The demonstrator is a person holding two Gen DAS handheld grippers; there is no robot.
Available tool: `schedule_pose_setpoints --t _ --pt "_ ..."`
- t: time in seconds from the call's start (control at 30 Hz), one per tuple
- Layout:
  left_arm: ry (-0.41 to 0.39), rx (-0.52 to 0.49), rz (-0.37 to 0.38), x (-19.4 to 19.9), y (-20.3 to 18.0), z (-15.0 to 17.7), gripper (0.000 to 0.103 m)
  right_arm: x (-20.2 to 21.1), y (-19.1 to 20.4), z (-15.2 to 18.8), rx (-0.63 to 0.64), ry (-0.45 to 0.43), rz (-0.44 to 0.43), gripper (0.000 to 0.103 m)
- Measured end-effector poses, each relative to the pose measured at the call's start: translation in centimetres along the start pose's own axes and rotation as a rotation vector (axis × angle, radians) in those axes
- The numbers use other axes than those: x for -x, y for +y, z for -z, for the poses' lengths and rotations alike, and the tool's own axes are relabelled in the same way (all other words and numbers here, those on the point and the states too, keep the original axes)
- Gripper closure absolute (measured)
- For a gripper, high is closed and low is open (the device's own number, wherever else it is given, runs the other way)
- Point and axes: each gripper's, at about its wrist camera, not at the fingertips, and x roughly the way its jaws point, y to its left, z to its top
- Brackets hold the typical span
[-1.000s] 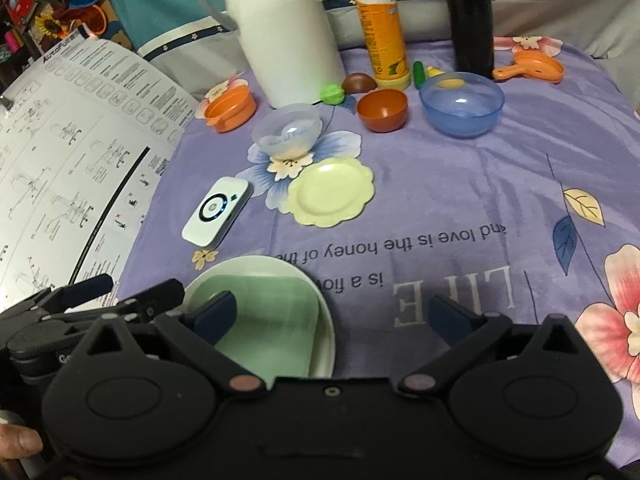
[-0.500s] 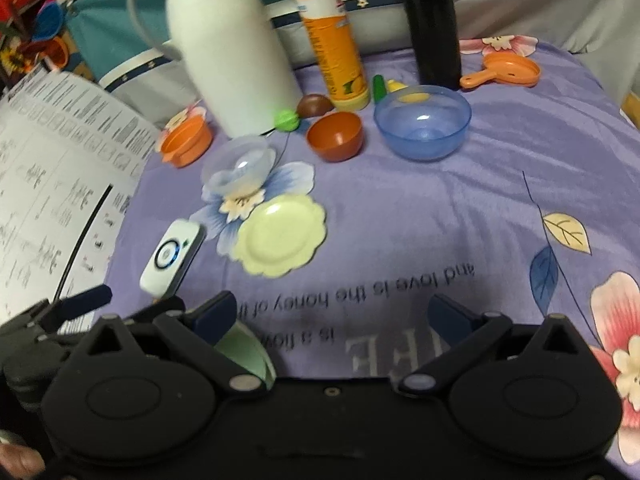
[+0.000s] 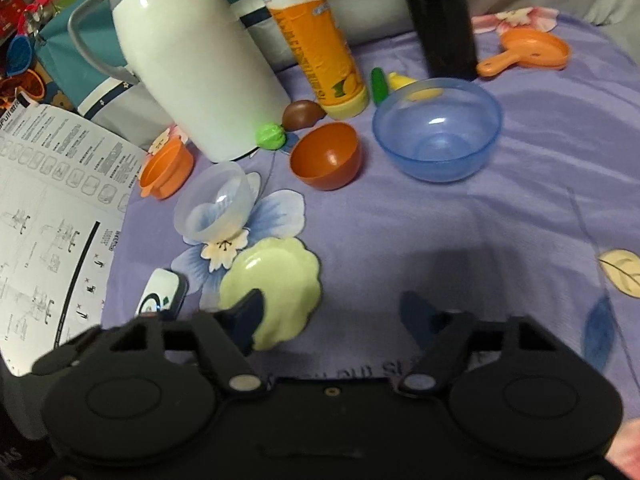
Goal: Organize plates and bowls
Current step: 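Release the tray, move both grippers to the yellow flower plate and grasp its rim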
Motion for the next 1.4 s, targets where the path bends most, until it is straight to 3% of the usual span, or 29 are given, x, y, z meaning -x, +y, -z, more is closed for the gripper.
schedule_pose_setpoints --t 0.17,0.27,0.47,0.6,1.13,1.4 --pt "0.029 0.018 0.016 -1.6 0.2 -0.4 0.036 -2.1 0.3 -0.7 0.016 0.024 -0.023 0.049" --pt "0.048 0.029 0.032 -2.4 0.4 -0.4 0.047 -3.2 0.6 -0.9 0.027 0.04 -0.04 0.054" --pt "0.028 0.034 0.036 -2.6 0.4 -0.6 0.059 -4.3 0.9 -0.9 0.042 0.05 -0.07 0.071" --pt "0.02 0.054 0.026 -2.6 0.9 -0.6 0.069 -4.5 1.1 -0.8 0.06 0.043 -0.07 0.071" --pt "0.019 0.053 -0.007 -2.3 0.3 -0.5 0.073 -4.3 1.8 -0.4 0.092 0.026 -0.033 0.072" --pt "0.021 0.046 -0.015 -0.6 -0.6 -0.6 0.075 -2.9 1.6 0.1 0.043 0.035 -0.009 0.072"
